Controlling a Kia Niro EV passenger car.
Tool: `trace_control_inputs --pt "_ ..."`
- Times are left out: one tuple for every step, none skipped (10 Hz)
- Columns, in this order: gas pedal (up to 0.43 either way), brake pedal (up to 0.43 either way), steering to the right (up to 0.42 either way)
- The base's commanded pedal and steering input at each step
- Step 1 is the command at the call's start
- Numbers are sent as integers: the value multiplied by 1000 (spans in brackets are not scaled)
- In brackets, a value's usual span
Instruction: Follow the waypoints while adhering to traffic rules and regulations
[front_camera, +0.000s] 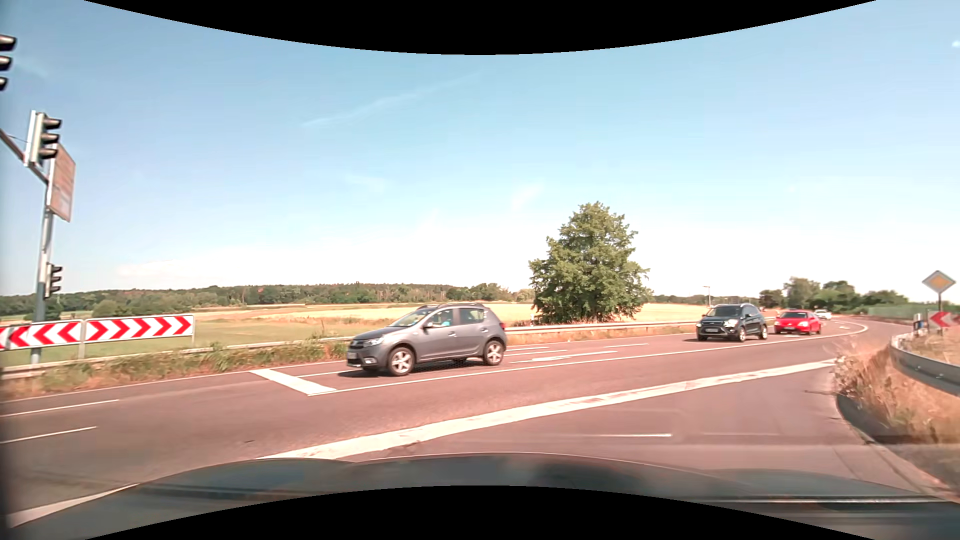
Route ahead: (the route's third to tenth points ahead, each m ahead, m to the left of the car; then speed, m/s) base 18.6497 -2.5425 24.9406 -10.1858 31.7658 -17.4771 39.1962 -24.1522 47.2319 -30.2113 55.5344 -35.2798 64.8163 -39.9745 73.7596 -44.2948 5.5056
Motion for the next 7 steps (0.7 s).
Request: trace_control_inputs --pt "268 0 243" --pt "268 0 241" --pt "268 0 239" --pt "268 0 241" --pt "268 0 245" --pt "268 0 247" --pt "268 0 247"
